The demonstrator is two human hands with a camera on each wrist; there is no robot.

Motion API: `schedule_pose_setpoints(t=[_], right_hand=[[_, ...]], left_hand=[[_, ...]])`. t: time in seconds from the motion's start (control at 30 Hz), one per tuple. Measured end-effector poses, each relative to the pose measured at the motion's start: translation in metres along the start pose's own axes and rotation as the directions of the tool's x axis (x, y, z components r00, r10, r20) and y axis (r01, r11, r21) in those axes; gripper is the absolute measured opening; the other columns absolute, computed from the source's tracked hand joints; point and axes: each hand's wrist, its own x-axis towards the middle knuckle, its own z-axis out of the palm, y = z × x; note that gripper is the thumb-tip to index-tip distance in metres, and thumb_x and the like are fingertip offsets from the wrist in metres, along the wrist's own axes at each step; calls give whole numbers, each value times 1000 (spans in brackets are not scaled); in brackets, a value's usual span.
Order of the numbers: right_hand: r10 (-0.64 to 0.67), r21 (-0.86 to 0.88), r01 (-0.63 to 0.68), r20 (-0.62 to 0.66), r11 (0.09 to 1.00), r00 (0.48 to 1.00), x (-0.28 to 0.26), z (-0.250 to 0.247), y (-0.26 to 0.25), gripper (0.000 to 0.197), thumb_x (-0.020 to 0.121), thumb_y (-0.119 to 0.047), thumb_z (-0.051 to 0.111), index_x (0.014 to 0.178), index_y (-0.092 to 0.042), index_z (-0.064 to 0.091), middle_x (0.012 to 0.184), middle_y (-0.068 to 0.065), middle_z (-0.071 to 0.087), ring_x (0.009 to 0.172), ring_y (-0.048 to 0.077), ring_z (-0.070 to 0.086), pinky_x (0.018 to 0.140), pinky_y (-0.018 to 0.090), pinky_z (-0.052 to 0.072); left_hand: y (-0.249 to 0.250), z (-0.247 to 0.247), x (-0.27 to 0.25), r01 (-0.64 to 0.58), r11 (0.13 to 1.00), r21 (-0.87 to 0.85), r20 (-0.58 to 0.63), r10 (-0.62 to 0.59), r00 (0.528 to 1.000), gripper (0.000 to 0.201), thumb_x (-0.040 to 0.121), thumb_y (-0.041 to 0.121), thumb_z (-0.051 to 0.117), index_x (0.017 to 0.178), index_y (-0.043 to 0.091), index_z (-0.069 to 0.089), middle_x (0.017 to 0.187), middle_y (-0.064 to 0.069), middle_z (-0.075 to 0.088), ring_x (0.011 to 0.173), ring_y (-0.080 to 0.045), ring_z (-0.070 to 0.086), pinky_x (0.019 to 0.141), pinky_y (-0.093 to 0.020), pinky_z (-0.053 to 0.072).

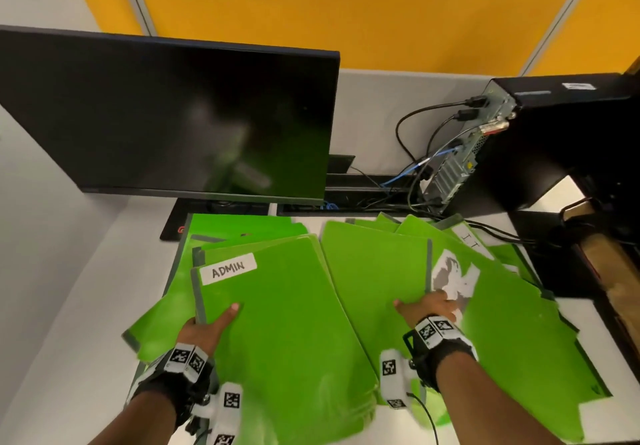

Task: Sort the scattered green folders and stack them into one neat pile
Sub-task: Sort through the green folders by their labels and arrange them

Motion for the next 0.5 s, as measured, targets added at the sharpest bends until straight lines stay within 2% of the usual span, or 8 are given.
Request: schedule_pose_setpoints(t=[0.1, 0.2, 0.3, 0.37, 0.43, 0.5], right_hand=[[-49, 90, 40, 94, 995, 994, 7, 3, 4, 90, 78, -44, 69, 140, 2, 22, 140, 20, 39, 128, 34, 42, 102, 38, 38], [-174, 237, 144, 112, 961, 978, 18, -11, 12, 66, 82, -32, 67, 134, -2, 41, 135, 18, 51, 121, 33, 51, 97, 35, 44], [-252, 402, 216, 40, 890, 967, 24, -47, 21, 65, 84, -20, 66, 140, -4, 37, 139, 18, 48, 126, 34, 47, 104, 40, 41], [-326, 428, 300, -15, 852, 945, 23, -81, 27, 61, 84, -14, 66, 138, -5, 39, 138, 16, 48, 126, 32, 47, 105, 41, 40], [-433, 366, 462, -162, 808, 887, 19, -122, 36, 49, 81, -10, 69, 126, -6, 51, 124, 12, 59, 116, 30, 55, 97, 36, 44], [-529, 284, 608, -309, 742, 790, 6, -165, 42, 47, 79, -8, 70, 123, -13, 56, 115, 9, 65, 108, 28, 60, 89, 33, 45]], left_hand=[[1, 0, 0, 2, 998, 55, 0, -2, 1000, 101, 65, 66, 66, 132, -5, 40, 101, -21, 58, 79, -29, 56, 58, -30, 41], [-1, 1, 0, 18, 998, 58, 2, -19, 1000, 104, 66, 66, 66, 135, -5, 34, 95, -20, 55, 82, -31, 56, 61, -34, 44], [3, 1, -4, 39, 996, 86, 13, -40, 999, 106, 66, 66, 65, 136, -7, 34, 120, -29, 52, 91, -33, 53, 74, -40, 44], [5, 1, -6, 42, 995, 88, 13, -44, 999, 103, 67, 64, 65, 134, -8, 35, 124, -31, 50, 90, -33, 51, 74, -39, 42], [7, 1, -8, 48, 994, 95, 16, -50, 999, 100, 69, 63, 65, 133, -9, 37, 120, -30, 52, 83, -30, 50, 69, -37, 39], [8, 2, -10, 53, 993, 101, 14, -54, 998, 98, 70, 62, 65, 132, -10, 38, 112, -29, 53, 77, -28, 50, 64, -35, 37]])
